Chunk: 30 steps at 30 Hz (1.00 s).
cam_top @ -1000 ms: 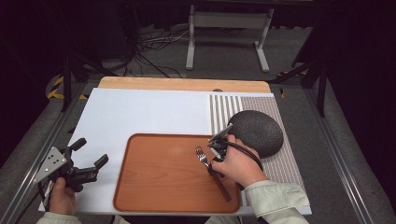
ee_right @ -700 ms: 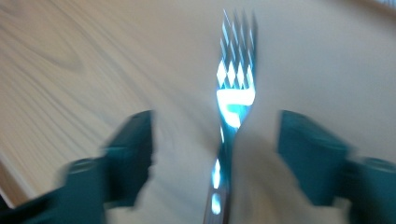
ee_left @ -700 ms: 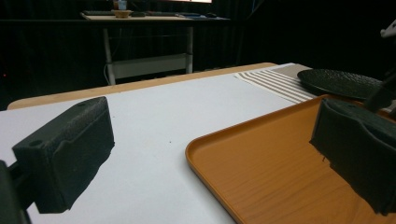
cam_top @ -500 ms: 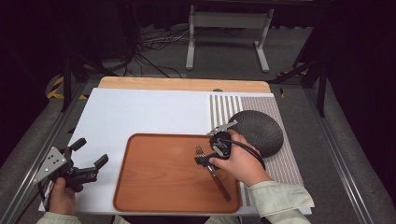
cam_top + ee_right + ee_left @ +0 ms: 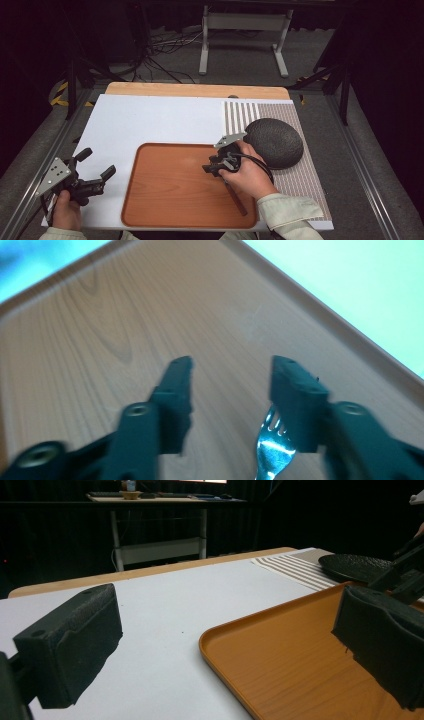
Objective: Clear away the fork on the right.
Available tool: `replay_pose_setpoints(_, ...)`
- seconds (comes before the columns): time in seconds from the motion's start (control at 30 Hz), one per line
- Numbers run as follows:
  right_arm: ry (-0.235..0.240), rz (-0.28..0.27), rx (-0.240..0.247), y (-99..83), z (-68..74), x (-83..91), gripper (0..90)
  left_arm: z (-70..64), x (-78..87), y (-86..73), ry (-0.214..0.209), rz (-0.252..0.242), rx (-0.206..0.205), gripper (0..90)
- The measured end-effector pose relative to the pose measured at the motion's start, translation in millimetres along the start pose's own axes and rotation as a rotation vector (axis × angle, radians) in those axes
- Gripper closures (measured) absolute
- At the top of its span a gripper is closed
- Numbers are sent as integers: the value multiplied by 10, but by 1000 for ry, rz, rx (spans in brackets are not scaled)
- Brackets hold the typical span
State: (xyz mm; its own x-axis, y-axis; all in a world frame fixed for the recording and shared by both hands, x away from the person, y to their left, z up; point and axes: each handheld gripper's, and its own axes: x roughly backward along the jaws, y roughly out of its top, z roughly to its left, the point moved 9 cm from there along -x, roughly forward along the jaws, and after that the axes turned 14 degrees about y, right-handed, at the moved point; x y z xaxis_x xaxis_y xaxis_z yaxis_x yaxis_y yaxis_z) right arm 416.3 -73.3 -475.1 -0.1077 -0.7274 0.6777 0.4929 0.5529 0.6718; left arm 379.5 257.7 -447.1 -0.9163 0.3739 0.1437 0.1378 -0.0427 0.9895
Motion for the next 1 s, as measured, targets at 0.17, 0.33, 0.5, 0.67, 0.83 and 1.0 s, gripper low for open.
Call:
replay_pose_setpoints(0.17, -8, 28, 3, -20, -44, -74, 785, 2, -1, -3, 0, 1, -2, 2)
replay_pose_setpoints(0.33, -34, 89, 8, -81, -105, -136, 900, 2, 0, -2, 0, 1, -2, 2)
replay_pose_setpoints(0.5, -31, 119, 3, -125, -130, -177, 900, 1, 0, 1, 0, 0, -2, 2)
replay_pose_setpoints(0.67, -38, 138, 4, -162, -162, -214, 900, 2, -1, -1, 0, 0, -3, 2)
replay_pose_setpoints(0.83, -47, 148, -4, -180, -183, -231, 900, 1, -1, -1, 0, 1, -3, 2)
replay_pose_setpoints(1.0, -57, 161, -4, -196, -204, -240, 900, 1, 0, -1, -1, 2, -5, 2)
